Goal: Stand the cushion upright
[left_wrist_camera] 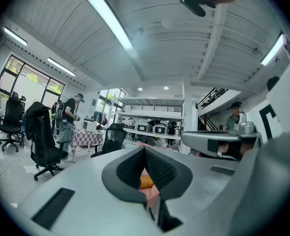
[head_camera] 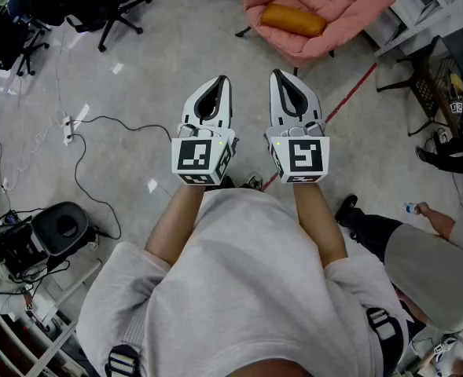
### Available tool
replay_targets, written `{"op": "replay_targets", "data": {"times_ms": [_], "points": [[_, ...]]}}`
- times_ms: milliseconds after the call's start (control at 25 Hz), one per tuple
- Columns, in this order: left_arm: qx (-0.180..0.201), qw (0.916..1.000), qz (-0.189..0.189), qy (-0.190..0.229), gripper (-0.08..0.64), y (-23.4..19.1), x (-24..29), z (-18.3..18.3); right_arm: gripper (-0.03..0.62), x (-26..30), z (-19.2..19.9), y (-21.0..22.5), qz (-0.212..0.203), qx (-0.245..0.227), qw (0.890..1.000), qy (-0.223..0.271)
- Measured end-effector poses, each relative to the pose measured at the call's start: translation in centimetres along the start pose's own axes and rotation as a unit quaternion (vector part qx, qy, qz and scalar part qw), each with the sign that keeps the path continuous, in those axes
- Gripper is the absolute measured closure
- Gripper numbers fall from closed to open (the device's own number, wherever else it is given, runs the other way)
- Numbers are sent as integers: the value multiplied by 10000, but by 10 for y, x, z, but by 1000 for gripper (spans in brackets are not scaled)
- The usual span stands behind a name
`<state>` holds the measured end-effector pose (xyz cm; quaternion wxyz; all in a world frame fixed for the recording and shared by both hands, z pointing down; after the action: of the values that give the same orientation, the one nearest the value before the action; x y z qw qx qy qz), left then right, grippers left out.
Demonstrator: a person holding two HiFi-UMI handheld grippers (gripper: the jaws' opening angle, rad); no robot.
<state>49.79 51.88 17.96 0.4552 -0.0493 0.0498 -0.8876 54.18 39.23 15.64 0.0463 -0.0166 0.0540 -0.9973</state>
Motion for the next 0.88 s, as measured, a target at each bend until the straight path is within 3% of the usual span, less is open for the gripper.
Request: {"op": "replay_targets", "data": {"times_ms": [440,880], "points": [[-228,9995,94,-214,549,-42,-12,19,586,15,20,-38,46,134,9997,-195],[-434,9957,650,-502,549,-96,0,33,586,52,30,-70,304,111,9985,-431]]}}
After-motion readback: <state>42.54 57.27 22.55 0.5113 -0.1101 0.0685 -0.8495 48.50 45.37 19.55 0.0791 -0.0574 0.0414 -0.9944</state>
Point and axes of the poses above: the fingertips, and each gripper's own axes: x forward along the fingers, y to its right, z out of its underside, the point moved 5 cm from there along -x, backward along the fingers, and after that the axes turned 10 degrees about z, right-handed, at the moved point
